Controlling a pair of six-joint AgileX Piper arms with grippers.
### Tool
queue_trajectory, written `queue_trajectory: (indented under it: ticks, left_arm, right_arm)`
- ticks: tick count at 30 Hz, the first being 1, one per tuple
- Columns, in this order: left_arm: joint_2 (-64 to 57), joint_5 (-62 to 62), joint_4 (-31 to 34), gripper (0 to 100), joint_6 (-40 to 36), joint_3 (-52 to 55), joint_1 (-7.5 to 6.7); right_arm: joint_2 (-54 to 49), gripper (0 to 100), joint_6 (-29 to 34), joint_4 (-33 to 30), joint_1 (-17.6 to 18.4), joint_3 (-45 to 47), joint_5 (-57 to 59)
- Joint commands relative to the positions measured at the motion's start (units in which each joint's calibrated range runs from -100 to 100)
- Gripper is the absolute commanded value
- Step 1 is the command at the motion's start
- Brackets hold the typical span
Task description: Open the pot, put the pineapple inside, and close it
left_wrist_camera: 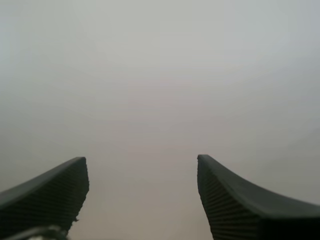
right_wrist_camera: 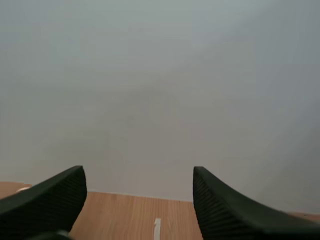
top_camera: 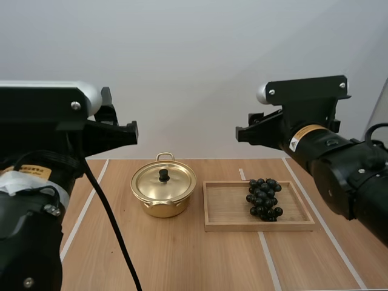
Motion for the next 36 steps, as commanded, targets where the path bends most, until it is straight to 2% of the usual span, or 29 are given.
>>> queue_trajectory:
  ticks: [1, 10, 15, 20, 25, 31, 36]
  left_arm:
    - [-0.7, 2.4, 0.4, 100, -0.2, 1.6, 0.08]
    - [-0.7, 20.2, 2.2, 100, 0.9, 6.2, 0.08]
    - [-0.7, 20.4, 2.2, 100, 0.9, 10.2, 0.08]
    - [-0.7, 18.6, 2.2, 100, 0.9, 15.4, 0.08]
    - [-0.7, 7.2, 4.4, 100, 0.4, 21.6, 0.08]
    - [-0.7, -24.0, 4.7, 100, -5.4, 26.9, 0.08]
    - [-0.7, -25.5, 4.7, 100, -5.5, 26.9, 0.08]
  right_arm:
    - [-1.6, 100, -0.6, -0.4, -0.2, 3.7, -2.5]
    - [-3.3, 100, -5.5, -0.4, -0.5, 13.9, -4.7]
    - [-3.3, 100, -5.7, 0.2, -1.0, 16.8, -8.3]
    - [-3.3, 100, -5.7, 0.7, -1.0, 16.9, -5.9]
    - [-3.3, 100, -5.7, 4.1, -1.0, 17.0, -5.7]
    - [-4.7, 100, -5.7, 6.6, -1.0, 17.0, -5.5]
    - [-15.7, 100, -5.0, 6.6, -1.0, 20.7, -6.8]
